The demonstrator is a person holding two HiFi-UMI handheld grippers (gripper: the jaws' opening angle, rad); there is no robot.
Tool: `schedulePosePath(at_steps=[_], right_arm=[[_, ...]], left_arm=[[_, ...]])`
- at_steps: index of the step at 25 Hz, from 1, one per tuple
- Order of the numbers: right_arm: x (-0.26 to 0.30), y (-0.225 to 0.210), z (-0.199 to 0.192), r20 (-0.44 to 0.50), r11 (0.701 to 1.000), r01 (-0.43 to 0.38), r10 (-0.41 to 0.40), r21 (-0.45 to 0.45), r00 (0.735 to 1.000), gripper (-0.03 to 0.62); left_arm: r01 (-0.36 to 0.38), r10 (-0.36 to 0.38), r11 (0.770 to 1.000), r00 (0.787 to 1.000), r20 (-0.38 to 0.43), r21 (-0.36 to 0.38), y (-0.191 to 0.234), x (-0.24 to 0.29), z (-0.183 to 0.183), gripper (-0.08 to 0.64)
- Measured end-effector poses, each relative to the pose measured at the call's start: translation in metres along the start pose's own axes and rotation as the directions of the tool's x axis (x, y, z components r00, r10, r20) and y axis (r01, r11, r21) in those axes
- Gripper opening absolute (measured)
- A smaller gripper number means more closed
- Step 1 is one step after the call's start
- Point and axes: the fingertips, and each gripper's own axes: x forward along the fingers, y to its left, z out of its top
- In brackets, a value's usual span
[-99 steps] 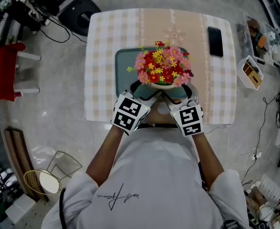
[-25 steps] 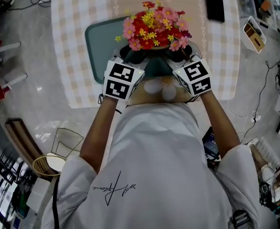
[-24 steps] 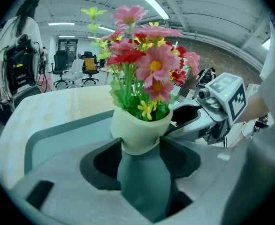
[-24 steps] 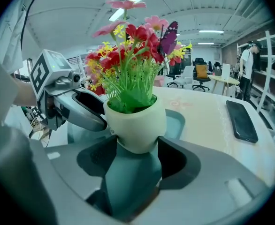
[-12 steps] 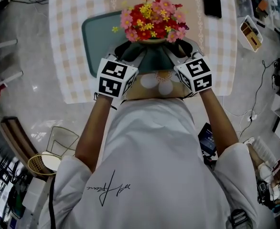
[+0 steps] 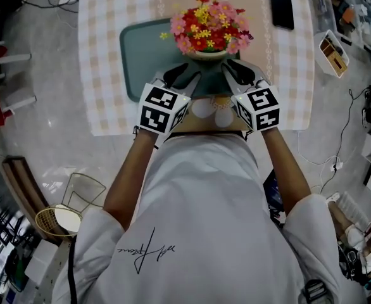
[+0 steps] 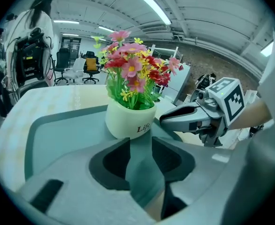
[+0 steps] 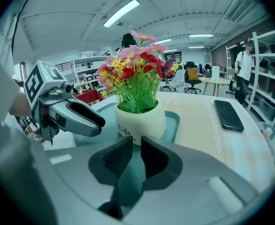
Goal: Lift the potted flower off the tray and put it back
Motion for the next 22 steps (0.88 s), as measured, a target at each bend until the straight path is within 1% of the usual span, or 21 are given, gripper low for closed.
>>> schedulePosePath(at_steps=[3,6,11,12,15,19,22], right_arm=[[-0.005,0.005,0.002,0.015,1.0,-0.005,0.005,-0.002,1.0,0.035],[-0.012,0.012,0.004,0.027,1.0,-0.019,0.018,0.008,0.999,0.025],[-0.022,0.031,0.01,0.043,0.999,-0.051,0.051,0.009,0.998,0.007],[-0.024,0.035,0.013,0.049,0.998,-0.055,0.055,0.002,0.997,0.006],[-0.03,0.049,0.019,0.066,0.998,-0.065,0.066,-0.017,0.996,0.006],[-0.036,0.062,0.025,0.083,0.997,-0.072,0.075,-0.037,0.994,0.006],[-0.042,0.072,0.027,0.092,0.996,-0.073,0.077,-0.05,0.993,0.006]], left_arm=[[0.002,-0.002,1.0,1.0,0.024,-0.013,-0.005,-0.006,-0.001,0.123],[0.001,0.0,1.0,0.999,0.04,-0.02,-0.01,-0.013,-0.002,0.103],[-0.011,0.01,1.0,0.998,0.061,0.014,-0.02,-0.023,-0.002,0.082],[-0.013,0.012,1.0,0.997,0.074,0.015,-0.021,-0.026,0.0,0.07],[-0.014,0.013,1.0,0.993,0.117,0.007,-0.027,-0.036,0.004,-0.002],[0.001,-0.003,1.0,0.987,0.159,0.013,-0.036,-0.05,0.01,-0.002],[0.001,-0.009,0.999,0.984,0.181,0.043,-0.041,-0.061,0.011,-0.002]])
